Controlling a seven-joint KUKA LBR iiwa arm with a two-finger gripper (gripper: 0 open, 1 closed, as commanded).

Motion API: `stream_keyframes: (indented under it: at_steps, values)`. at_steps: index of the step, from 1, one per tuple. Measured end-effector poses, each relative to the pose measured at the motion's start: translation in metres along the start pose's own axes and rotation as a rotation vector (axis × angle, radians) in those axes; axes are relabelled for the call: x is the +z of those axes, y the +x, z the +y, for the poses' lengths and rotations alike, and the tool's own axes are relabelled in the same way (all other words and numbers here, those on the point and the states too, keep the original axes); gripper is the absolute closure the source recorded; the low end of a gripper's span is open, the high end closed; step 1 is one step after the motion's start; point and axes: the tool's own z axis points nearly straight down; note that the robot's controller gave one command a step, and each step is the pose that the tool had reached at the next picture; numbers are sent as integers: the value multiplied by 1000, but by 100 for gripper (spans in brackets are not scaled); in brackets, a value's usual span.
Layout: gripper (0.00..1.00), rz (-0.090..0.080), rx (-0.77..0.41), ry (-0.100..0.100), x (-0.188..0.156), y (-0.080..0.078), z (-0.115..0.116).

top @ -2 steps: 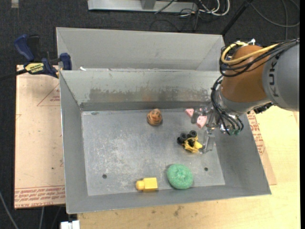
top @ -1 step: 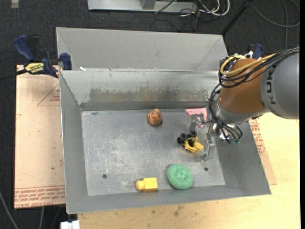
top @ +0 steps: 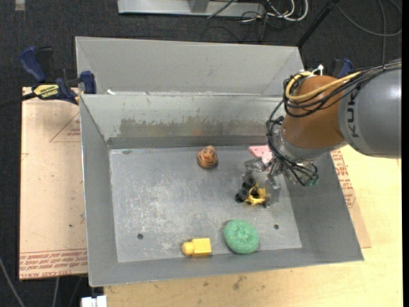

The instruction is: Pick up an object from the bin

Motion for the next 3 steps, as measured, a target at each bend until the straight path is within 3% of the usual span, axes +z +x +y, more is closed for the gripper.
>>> stream_keyframes:
  at_steps: [1, 2, 3]
  values:
    - [100, 0, 0, 0, 0, 0, 0]
    - [100, 3, -9, 2, 0, -9, 21]
    - [100, -1, -37, 0, 0, 3, 47]
